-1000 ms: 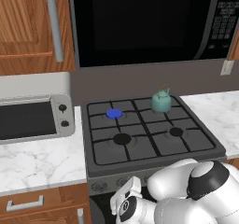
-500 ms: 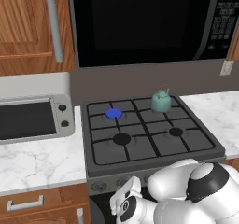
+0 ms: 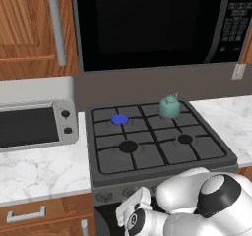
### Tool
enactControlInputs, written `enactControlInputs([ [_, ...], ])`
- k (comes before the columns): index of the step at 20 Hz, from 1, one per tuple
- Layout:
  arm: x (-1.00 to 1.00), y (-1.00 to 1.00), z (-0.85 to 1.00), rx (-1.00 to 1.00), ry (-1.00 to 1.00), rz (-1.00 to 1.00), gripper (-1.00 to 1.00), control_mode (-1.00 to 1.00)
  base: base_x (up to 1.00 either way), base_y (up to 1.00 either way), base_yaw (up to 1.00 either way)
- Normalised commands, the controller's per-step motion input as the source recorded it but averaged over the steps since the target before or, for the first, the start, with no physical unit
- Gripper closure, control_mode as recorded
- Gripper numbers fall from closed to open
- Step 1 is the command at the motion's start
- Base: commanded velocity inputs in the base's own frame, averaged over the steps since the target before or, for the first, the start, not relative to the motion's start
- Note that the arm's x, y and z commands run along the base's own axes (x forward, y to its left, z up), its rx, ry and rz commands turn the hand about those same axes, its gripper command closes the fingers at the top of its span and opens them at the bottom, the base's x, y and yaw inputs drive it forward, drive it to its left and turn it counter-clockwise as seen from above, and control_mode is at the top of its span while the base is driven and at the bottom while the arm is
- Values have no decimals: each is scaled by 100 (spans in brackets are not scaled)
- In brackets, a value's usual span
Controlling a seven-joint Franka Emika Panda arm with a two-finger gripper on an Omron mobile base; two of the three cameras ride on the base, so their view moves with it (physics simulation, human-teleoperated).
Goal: Turn off the rear left burner of the stove.
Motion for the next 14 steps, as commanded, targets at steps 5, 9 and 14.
enactControlInputs([
  [5,7,-37,20,34,-2,0,100,-100,0,0,0],
  [9,4,-36,26,36,0,0,100,-100,0,0,0],
  [14,1,-32,37,36,-1,-1,100,-100,0,0,0],
])
